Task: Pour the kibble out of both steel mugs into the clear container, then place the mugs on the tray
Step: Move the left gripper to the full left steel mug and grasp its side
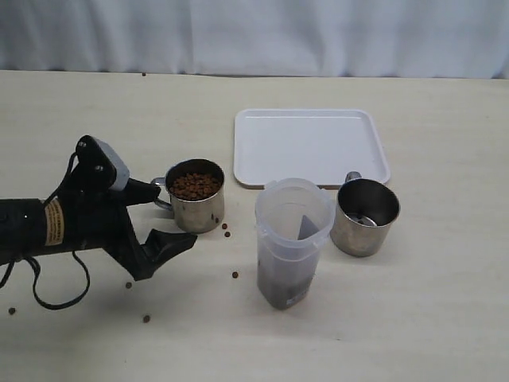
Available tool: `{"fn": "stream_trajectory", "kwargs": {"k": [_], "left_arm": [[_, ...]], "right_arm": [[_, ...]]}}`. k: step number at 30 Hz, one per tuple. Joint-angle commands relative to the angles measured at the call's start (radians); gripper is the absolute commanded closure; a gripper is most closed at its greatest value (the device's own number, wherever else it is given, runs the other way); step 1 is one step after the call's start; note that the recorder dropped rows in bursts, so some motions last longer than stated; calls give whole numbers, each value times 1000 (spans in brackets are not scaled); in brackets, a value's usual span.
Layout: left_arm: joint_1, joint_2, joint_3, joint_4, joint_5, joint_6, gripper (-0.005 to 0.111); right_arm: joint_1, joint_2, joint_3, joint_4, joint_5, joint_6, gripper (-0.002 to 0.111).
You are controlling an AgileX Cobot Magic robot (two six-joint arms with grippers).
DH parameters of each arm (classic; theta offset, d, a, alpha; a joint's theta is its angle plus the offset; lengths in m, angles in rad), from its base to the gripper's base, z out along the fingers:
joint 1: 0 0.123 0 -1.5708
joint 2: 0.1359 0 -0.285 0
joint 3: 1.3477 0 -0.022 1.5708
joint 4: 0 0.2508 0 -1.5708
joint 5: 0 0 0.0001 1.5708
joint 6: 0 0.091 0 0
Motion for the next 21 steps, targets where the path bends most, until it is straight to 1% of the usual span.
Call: {"fn": "stream_trajectory", "kwargs": {"k": [1, 6, 12, 18, 21], "left_arm": [[-6, 47, -45, -2, 14, 34, 30], [-6, 58, -87, -5, 19, 79, 30], [-6, 121, -155, -5, 70, 100, 30], [-5, 211, -223, -7, 49, 113, 30], [-5, 246, -243, -4, 28, 157, 30]], "right_arm": [[-5, -3, 4, -10, 7, -1, 103], [-5, -3, 4, -10, 6, -1, 103], [-5, -3, 4, -10, 6, -1, 103], [-5, -3, 4, -10, 6, -1, 103], [-5, -3, 4, -10, 6, -1, 103]]}}
